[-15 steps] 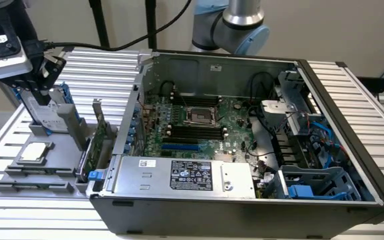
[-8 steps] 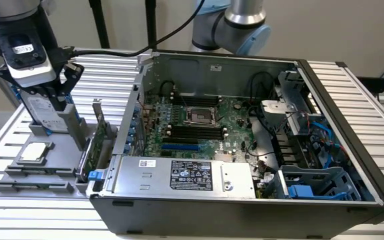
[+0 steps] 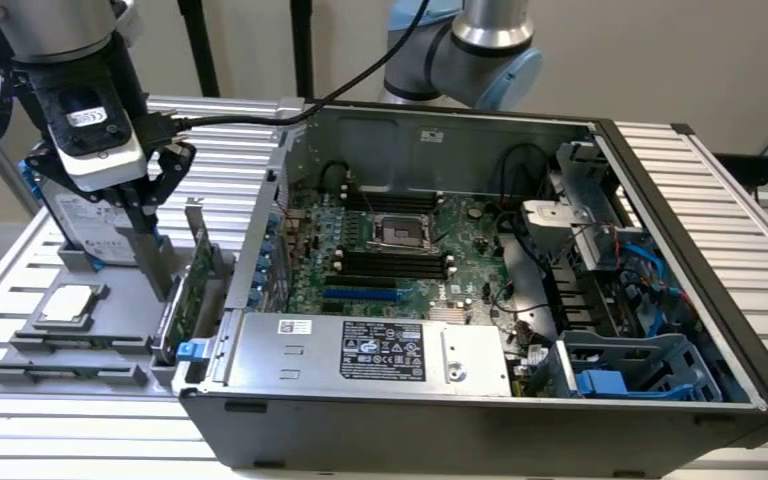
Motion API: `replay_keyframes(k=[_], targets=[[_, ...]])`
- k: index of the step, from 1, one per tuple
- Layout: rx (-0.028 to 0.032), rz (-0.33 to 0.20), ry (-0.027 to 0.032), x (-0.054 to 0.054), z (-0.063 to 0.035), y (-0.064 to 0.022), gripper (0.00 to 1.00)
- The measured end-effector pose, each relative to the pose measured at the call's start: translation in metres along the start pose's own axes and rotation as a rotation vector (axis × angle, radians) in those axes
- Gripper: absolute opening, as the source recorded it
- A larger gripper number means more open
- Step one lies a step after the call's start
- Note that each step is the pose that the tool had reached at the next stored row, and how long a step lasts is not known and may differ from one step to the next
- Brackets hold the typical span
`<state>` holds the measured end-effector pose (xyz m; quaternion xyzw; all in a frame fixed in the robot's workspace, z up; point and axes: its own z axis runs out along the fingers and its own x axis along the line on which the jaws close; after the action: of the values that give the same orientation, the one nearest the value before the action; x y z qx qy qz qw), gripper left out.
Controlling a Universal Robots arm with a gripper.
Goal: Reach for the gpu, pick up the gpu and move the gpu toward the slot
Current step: 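Reach for the gpu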
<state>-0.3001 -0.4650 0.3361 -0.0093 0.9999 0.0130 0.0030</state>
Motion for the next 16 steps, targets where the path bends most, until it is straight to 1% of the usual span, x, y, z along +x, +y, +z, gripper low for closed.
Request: replay_keyframes(k=[3,6,9,16], targets=[[0.0063,0.0,-0.0027,-0.0023,0.0022,-0.002,0.11],[0.0109,0.0,-0.0062,-0.0031,0.0046,-0.0041,0.11],[0.0118,0.001,-0.0091,-0.0035,0.0072,-0.0071,0.11],[0.0115,0.003,-0.0089,-0.0043,0.0075,-0.0085,0.11]])
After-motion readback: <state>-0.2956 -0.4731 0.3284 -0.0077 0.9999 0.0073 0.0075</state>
